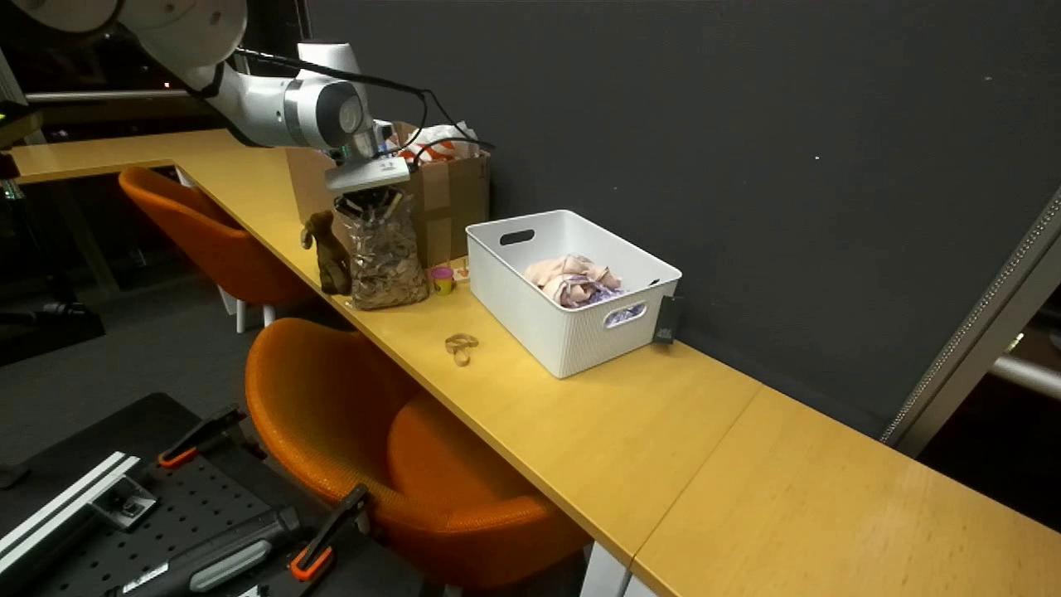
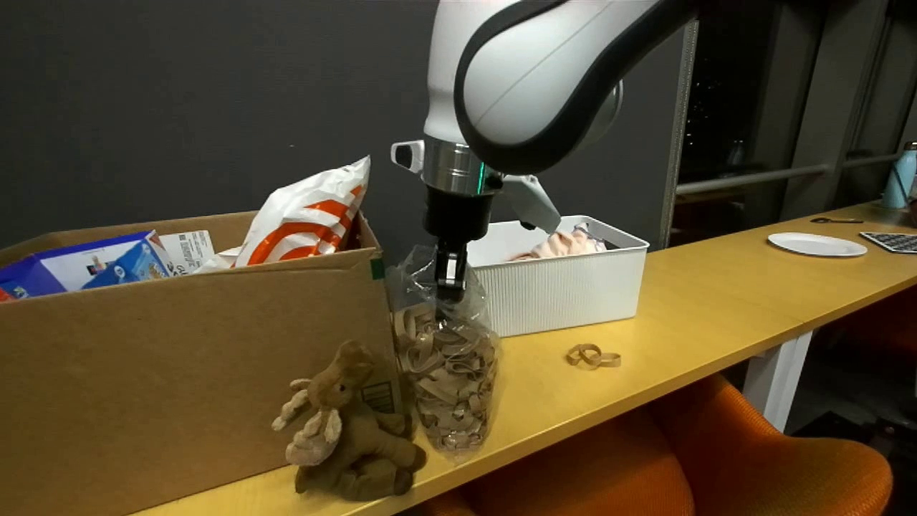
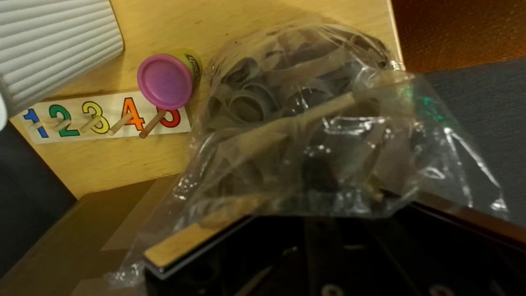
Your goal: Put some rubber bands on the counter
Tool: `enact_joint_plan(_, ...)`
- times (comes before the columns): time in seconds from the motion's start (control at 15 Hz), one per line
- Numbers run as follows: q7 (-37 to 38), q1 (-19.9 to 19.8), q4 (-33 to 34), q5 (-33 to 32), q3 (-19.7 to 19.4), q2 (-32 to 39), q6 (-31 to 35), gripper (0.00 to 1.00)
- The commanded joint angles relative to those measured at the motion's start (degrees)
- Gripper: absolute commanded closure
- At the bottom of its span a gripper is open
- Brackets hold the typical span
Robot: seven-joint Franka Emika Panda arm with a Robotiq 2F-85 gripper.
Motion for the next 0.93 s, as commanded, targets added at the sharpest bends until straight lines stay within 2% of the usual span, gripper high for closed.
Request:
enact_joint_plan(0.0, -2.5, -0.5, -0.9, -0.9, 0.4, 0.3, 4.1, 0.68)
enact_joint_plan(0.6, -5.2, -2.0, -0.5, 0.1, 0.4, 3.2, 6.6, 0.04)
enact_joint_plan(0.67, -5.2, -2.4, -0.6, 0.1, 0.4, 3.6, 6.8, 0.01)
enact_joint_plan(0.87, -5.2, -3.3, -0.3, 0.2, 0.3, 4.8, 7.6, 0.00)
